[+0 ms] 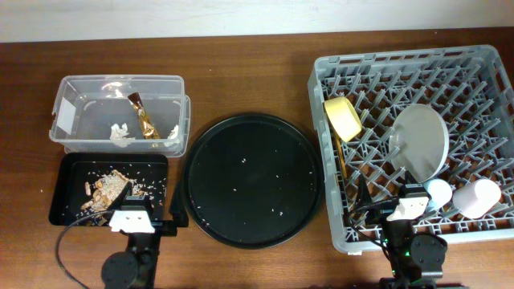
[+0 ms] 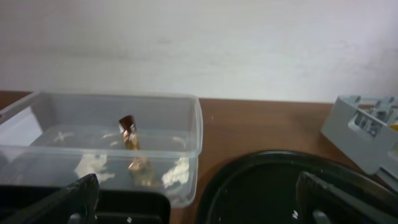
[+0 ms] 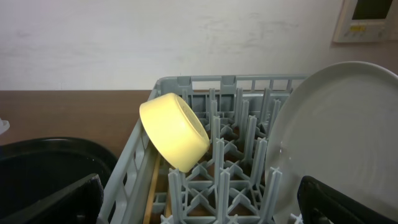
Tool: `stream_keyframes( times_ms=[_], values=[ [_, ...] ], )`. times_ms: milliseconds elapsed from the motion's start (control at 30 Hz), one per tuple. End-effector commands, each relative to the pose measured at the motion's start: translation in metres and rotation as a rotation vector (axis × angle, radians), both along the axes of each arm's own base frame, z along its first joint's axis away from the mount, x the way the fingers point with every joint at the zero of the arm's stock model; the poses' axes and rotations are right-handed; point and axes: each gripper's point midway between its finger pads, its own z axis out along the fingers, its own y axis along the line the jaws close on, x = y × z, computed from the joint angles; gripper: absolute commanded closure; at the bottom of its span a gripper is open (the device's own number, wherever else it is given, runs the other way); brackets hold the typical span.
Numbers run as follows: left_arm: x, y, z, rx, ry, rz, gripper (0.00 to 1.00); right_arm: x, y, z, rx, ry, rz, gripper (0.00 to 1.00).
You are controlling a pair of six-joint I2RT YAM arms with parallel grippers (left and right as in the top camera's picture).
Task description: Sort waste into correct bins and load items into the dishwasher rack
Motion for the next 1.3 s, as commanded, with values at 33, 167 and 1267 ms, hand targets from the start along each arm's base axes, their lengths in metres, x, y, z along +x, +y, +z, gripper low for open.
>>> stream_keyframes(
  times_ms=[33, 167, 1267],
  values=[
    [0.0081, -0.0033, -0.0332, 0.015, 0.011, -0.019, 0.0, -0.0002, 0.0014, -0.0022, 0.001, 0.003, 0.008, 0.02],
    [0.008, -0.0036, -0.0345, 0.015, 0.017, -0.022, 0.0, -0.0002, 0.0014, -0.0022, 0.001, 0.003, 0.008, 0.02],
    [0.008, -0.0036, -0.0348, 0.015, 0.018, -0.022, 0.01, -0.0002, 0.0014, -0.0022, 0.001, 0.003, 0.008, 0.02]
  ],
)
